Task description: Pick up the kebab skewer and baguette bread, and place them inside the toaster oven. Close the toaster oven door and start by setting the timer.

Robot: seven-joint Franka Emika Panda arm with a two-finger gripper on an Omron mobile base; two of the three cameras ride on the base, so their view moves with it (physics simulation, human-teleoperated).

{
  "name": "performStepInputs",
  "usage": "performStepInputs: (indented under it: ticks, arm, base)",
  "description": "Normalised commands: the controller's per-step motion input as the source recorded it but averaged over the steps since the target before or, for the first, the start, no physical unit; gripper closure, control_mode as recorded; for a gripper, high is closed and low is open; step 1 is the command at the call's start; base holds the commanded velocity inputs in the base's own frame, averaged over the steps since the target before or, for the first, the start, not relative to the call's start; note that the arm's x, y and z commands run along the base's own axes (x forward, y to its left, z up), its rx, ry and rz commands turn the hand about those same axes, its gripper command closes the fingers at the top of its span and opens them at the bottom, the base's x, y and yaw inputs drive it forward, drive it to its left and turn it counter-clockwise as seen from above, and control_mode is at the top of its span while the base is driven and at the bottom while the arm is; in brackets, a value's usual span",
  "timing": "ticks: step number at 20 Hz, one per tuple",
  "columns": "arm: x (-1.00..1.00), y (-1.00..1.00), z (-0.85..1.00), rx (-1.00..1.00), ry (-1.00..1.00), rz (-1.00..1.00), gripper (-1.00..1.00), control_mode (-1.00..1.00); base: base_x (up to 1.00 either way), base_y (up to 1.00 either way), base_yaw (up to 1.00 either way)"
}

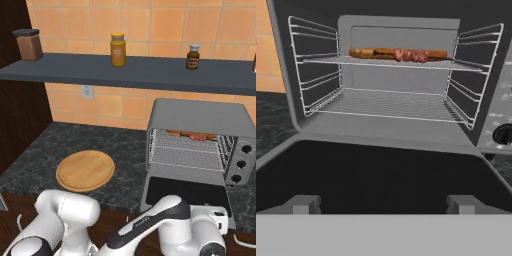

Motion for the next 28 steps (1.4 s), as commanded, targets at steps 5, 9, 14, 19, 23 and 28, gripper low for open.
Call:
performStepInputs:
  ticks: [5,9,14,19,23,28]
  arm:
    - [-0.33,-0.24,-0.22,0.02,0.0,0.0,-1.0,-1.0]
    - [-0.19,-0.23,-0.28,0.02,0.0,0.0,-1.0,-1.0]
    - [-0.12,-0.15,-0.28,0.01,0.0,0.0,-1.0,-1.0]
    - [-0.04,-0.05,-0.26,0.0,0.0,0.0,-1.0,-1.0]
    - [-0.02,0.0,-0.23,0.0,0.0,0.0,-1.0,-1.0]
    - [0.0,0.0,-0.22,0.0,0.0,0.0,-1.0,-1.0]
  base:
    - [0.0,0.0,0.0]
    - [0.0,0.0,0.0]
    - [0.0,0.0,0.0]
    - [0.0,0.0,0.0]
    - [0.0,0.0,0.0]
    - [0.0,0.0,0.0]
